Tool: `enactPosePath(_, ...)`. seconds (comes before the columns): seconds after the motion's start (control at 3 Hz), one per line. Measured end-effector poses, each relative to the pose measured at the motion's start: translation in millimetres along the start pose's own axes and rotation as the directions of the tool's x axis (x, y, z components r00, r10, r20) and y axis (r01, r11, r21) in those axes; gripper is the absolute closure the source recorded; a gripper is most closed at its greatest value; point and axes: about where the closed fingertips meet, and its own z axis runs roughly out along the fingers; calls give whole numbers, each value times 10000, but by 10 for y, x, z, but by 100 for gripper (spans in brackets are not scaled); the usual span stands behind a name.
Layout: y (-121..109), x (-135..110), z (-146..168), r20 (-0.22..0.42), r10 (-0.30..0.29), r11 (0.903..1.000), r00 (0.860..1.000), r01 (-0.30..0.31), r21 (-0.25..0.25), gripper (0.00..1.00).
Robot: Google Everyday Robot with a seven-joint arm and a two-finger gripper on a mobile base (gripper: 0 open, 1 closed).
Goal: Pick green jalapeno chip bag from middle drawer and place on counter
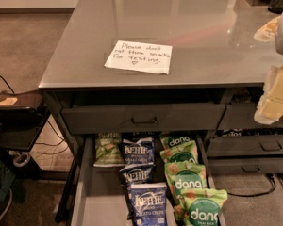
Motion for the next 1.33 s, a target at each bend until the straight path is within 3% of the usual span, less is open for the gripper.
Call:
enactPosePath(0.33, 1, -1, 1, 4, 0, 10000, 10000, 0, -1, 0)
enactPosePath(0.67, 115, -88, 186, 566, -17, 9998, 9984, 29, -219, 0)
enactPosePath(1.0, 332, -266, 553, 1640, 118, 9984, 9864, -26, -563, 0)
enactPosePath(1.33, 560, -518, 1011, 2698, 499, 9962, 9616, -287, -820, 0)
